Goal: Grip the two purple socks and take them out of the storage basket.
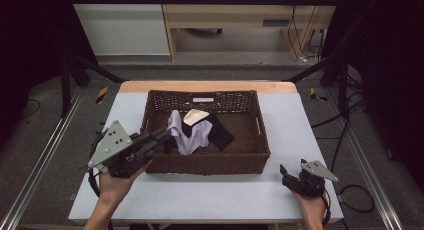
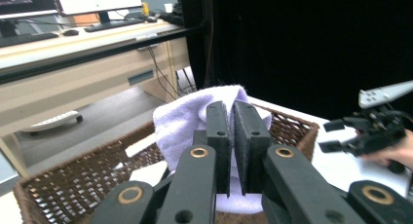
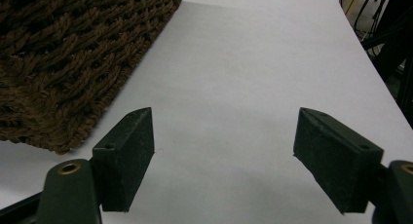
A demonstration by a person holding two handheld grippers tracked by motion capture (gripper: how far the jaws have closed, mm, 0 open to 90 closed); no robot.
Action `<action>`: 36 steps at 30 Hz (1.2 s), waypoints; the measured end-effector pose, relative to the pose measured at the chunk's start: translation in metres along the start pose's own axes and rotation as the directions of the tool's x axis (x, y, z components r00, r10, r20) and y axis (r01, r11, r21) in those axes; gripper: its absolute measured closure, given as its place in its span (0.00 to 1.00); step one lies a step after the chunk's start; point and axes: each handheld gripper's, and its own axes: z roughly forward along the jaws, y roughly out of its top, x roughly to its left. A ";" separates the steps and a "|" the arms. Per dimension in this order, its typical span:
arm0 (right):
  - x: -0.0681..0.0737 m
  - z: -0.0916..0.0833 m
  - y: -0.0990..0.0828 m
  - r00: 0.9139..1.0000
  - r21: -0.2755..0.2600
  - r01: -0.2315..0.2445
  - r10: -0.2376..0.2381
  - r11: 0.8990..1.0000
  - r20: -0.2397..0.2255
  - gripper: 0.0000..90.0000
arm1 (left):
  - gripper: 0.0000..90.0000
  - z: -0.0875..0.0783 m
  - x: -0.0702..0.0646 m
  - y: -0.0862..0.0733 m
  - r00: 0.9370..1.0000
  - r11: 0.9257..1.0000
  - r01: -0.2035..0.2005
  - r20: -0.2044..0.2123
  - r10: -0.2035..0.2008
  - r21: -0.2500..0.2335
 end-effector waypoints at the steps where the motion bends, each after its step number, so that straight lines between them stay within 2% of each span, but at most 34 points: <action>1: 0.000 0.000 0.000 1.000 0.000 0.000 0.000 1.000 0.000 0.25 | 0.94 -0.002 -0.003 -0.002 1.000 1.000 -0.001 0.007 0.001 0.006; 6: 0.000 0.000 0.000 1.000 0.001 -0.001 0.001 1.000 0.000 0.26 | 0.94 -0.008 -0.012 -0.011 0.999 1.000 -0.011 0.035 0.010 0.024; 11: 0.000 0.000 0.000 1.000 0.005 0.001 -0.001 1.000 0.001 0.26 | 0.94 -0.012 -0.022 -0.027 0.998 0.998 -0.012 0.063 0.008 0.054; 12: 0.000 0.000 0.000 1.000 0.003 0.001 -0.001 1.000 0.003 0.26 | 0.94 -0.012 -0.025 -0.035 0.997 0.997 -0.005 0.079 0.000 0.074; 14: 0.000 0.000 0.000 1.000 0.003 0.002 -0.002 1.000 0.003 0.26 | 0.94 -0.012 -0.026 -0.039 0.997 0.997 -0.005 0.083 -0.002 0.081; 18: 0.000 0.000 0.000 1.000 0.003 0.001 -0.001 1.000 0.004 0.26 | 0.94 -0.008 -0.029 -0.060 0.994 0.991 0.003 0.106 -0.017 0.136; 20: 0.001 0.000 0.000 1.000 0.005 0.002 -0.002 1.000 0.004 0.26 | 0.94 -0.003 -0.030 -0.072 0.993 0.983 0.011 0.117 -0.033 0.183; 21: 0.001 0.000 0.000 1.000 0.005 0.002 -0.002 1.000 0.004 0.26 | 0.94 -0.003 -0.030 -0.072 0.993 0.983 0.011 0.117 -0.033 0.183; 23: 0.001 0.000 0.000 1.000 0.003 0.003 -0.003 1.000 0.005 0.26 | 0.94 0.003 -0.032 -0.081 0.990 0.975 0.017 0.131 -0.048 0.222; 29: 0.001 0.000 0.000 1.000 0.000 0.003 -0.003 1.000 0.004 0.26 | 0.94 0.019 -0.037 -0.101 0.987 0.955 0.023 0.146 -0.069 0.296; 36: 0.001 0.000 0.000 1.000 0.001 0.006 -0.006 1.000 0.004 0.26 | 0.94 0.042 -0.042 -0.128 0.986 0.919 0.013 0.149 -0.077 0.394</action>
